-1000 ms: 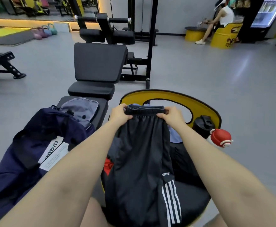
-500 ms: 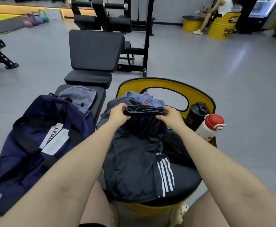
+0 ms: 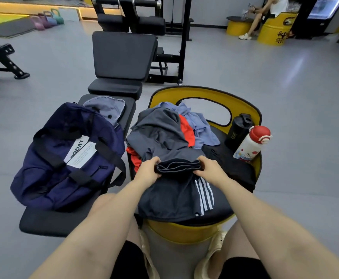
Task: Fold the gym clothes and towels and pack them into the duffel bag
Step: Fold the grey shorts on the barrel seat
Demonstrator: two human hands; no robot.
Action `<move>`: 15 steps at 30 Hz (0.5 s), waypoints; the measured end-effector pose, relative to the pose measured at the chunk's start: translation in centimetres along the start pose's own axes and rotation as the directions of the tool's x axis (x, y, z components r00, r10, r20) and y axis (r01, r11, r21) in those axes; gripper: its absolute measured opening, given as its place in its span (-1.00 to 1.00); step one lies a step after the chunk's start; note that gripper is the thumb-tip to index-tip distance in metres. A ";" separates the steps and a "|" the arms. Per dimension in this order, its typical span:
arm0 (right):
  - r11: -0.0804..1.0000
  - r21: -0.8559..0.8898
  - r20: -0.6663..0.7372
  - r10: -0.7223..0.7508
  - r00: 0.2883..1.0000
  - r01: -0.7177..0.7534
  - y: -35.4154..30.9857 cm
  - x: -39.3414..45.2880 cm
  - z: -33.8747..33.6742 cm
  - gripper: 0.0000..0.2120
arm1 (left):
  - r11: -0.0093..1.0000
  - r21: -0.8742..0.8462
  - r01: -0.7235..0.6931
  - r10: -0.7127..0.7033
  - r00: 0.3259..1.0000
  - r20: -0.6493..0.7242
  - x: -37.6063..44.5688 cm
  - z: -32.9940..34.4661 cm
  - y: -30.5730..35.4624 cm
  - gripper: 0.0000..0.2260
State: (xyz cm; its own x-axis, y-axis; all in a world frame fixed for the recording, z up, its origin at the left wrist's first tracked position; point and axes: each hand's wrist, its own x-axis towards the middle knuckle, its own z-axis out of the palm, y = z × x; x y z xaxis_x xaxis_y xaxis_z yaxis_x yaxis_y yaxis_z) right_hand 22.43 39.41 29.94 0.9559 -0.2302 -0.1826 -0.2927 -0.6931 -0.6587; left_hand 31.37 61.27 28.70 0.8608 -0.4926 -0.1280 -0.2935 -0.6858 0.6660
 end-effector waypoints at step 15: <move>0.931 -0.360 0.181 0.013 0.983 0.054 4.1 -3.8 5.6 -0.75 | 0.963 0.271 -0.017 -0.045 0.974 0.221 -3.8 4.8 -3.7 -0.68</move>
State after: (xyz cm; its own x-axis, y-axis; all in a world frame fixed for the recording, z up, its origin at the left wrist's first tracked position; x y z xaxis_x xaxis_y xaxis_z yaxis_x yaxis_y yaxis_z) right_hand 17.71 41.30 23.89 0.9408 -0.1115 -0.3202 -0.2298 -0.9040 -0.3604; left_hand 27.18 63.08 23.21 0.7597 -0.5675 -0.3175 -0.4096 -0.7968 0.4443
